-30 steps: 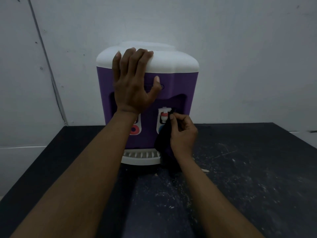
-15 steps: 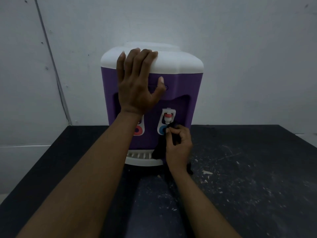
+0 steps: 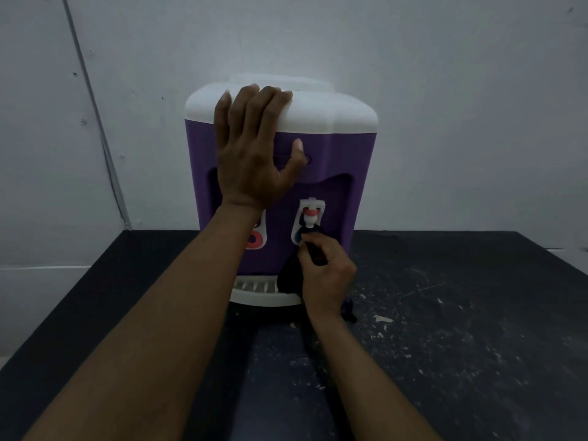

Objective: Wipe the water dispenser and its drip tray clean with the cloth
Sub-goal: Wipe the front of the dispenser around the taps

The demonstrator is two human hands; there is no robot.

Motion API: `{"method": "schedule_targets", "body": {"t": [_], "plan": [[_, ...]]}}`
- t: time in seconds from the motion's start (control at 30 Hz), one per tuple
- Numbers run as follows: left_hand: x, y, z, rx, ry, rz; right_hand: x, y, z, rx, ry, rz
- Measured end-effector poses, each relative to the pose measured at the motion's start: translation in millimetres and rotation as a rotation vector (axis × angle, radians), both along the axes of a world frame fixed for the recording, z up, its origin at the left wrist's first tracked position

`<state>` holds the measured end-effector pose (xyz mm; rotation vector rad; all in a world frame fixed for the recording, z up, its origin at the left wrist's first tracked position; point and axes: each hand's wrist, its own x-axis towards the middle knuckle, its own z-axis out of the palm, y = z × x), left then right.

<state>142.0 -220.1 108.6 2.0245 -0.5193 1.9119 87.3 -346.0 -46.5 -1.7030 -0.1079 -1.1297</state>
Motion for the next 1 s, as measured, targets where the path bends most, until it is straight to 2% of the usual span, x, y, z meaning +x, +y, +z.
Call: {"method": "schedule_targets", "body": {"t": [0.1, 0.27, 0.33, 0.47, 0.53, 0.7, 0.77, 0.93, 1.0], "plan": [[-1, 1, 1, 0.006, 0.003, 0.008, -2, 5, 3, 0.077, 0.025, 0.019], [0, 1, 0, 0.005, -0.002, 0.012, 0, -4, 4, -0.216, -0.030, 0.032], [0, 1, 0, 0.003, 0.001, 0.007, 0, -15, 4, -0.251, -0.046, 0.019], [-2, 1, 1, 0.011, 0.008, 0.013, -2, -6, 4, -0.011, 0.006, 0.008], [-2, 2, 1, 0.011, 0.008, 0.014, -1, 7, 5, 0.028, 0.006, 0.011], [0, 2, 0, 0.009, 0.000, 0.013, 3, 2, 2, -0.302, -0.018, 0.054], [0, 2, 0, 0.009, -0.001, 0.009, 2, -1, 0, -0.214, 0.013, 0.066], [-1, 2, 1, 0.014, 0.002, 0.005, 0, 4, 0, 0.341, 0.049, 0.025], [-1, 2, 1, 0.012, 0.002, 0.006, 0, 5, 5, 0.475, 0.030, 0.079]]}}
